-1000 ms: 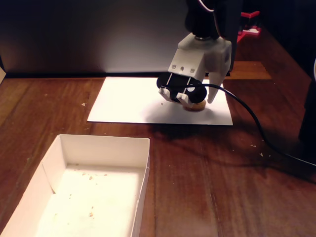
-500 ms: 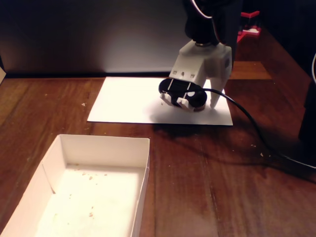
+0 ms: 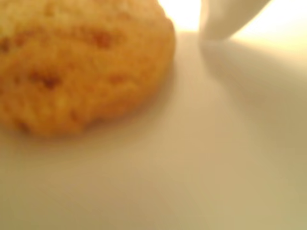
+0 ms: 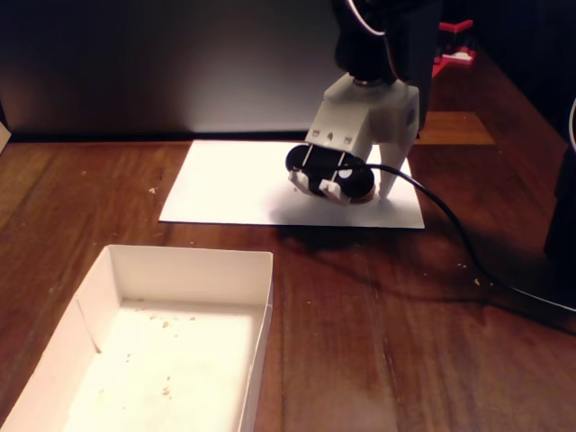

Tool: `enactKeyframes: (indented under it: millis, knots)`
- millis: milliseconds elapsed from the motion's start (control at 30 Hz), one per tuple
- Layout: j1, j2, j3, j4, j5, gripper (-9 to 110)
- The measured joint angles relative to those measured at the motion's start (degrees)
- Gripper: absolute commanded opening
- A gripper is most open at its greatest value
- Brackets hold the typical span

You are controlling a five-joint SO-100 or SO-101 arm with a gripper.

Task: Grasp a mini cookies block and put it in the white box.

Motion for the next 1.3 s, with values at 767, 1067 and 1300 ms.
enactKeyframes:
  millis: [767, 1067, 1300]
  knots:
    - [-0.44, -0.79, -0.18, -1.67, 0.18, 19]
    - [-0.44, -0.79, -0.18, -3.25, 1.67, 18]
    - [0.09, -0.79, -0.18, -3.25, 0.70, 18]
